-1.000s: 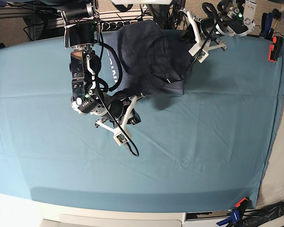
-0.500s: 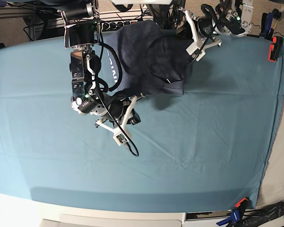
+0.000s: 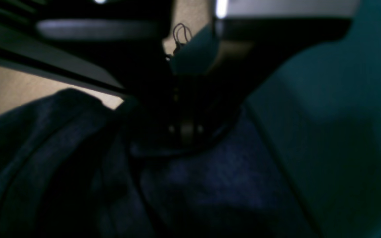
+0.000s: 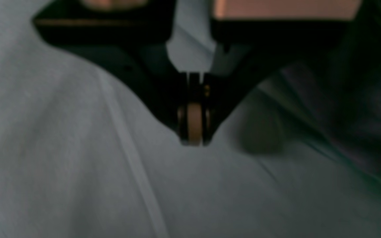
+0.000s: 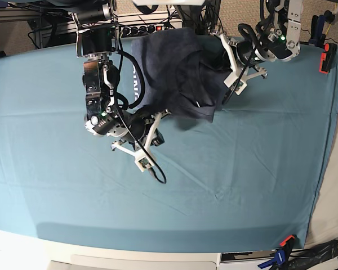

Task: Fold the T-shirt properly
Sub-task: 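Pinch the shirt edge with the left gripper and lift it, then grasp the shirt with both grippers and lift it off the table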

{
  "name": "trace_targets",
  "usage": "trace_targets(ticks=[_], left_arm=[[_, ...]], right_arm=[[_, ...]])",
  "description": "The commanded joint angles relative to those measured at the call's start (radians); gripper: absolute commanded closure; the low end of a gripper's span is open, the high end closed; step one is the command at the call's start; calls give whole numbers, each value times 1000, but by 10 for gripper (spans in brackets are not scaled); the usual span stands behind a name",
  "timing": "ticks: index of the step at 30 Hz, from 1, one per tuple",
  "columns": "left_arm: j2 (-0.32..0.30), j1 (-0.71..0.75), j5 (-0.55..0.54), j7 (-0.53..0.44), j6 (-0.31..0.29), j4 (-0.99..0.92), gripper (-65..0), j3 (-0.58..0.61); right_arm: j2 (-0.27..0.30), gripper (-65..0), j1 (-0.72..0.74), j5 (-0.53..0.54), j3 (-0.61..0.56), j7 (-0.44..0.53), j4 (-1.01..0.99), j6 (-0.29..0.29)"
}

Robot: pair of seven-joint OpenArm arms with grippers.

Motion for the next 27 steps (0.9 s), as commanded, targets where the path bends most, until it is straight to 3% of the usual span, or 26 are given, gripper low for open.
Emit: trace_targets(ticks=[1,8,19,27], left_arm=[[-3,-13,-10,-22,-1,1,0,-1],[-3,-92,-11,-21,0,-83,0,-1],[-3,-219,-10,4,0,-86,0,-1],[-3,-305,-10,1,0,-95,0,39]], right_arm=[[1,0,23,0,2,14,21,2],[23,0,23,-22,2,-29,47,1],[148,0,7,-21,2,-107,157,-1],[150,0,-64,-10,2,-111,158,-4]])
